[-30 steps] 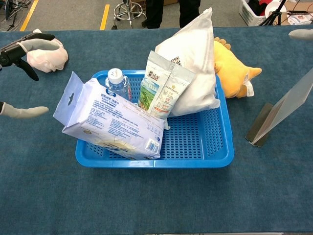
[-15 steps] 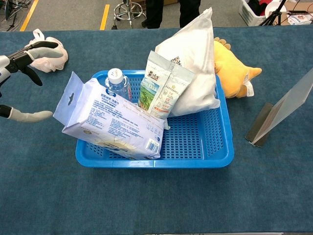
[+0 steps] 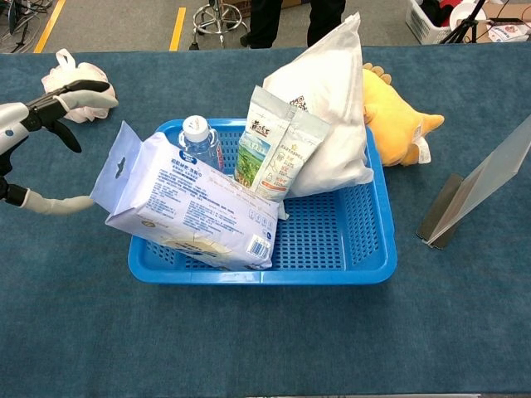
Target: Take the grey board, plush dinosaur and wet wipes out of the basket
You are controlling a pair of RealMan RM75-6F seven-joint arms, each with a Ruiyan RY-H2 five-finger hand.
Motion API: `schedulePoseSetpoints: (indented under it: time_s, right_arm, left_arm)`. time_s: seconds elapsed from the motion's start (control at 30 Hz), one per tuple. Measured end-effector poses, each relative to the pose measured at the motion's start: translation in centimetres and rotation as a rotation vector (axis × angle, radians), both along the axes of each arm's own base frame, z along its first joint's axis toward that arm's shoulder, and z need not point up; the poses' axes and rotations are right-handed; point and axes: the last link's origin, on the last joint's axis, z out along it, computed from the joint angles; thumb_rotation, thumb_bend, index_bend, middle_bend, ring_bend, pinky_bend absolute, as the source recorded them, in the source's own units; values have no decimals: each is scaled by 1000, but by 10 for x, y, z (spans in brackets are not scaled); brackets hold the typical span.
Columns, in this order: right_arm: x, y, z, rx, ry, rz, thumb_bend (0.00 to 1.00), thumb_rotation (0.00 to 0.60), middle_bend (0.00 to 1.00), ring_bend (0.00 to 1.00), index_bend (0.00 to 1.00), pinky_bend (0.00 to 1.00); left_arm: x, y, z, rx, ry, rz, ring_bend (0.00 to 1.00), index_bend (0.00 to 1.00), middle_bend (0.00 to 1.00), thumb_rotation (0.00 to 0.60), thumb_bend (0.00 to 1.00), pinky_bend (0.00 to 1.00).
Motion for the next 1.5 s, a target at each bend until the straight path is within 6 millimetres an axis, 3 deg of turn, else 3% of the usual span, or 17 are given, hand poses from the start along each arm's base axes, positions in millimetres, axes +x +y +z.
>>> schedulePoseSetpoints:
  time_s: [0.7,1.5]
  right_arm:
    - [-5,0,1,1,-24,-8,0,600,266,222,229,480]
    - [-12,1,0,11,-44,-21,0,600,266,222,229,480]
  left_arm:
    - [25,-8,-1,-85,18,-112,0,41,0,600,185,316]
    - [38,7,-24,-156,83,-155,0,26,0,600,185,282]
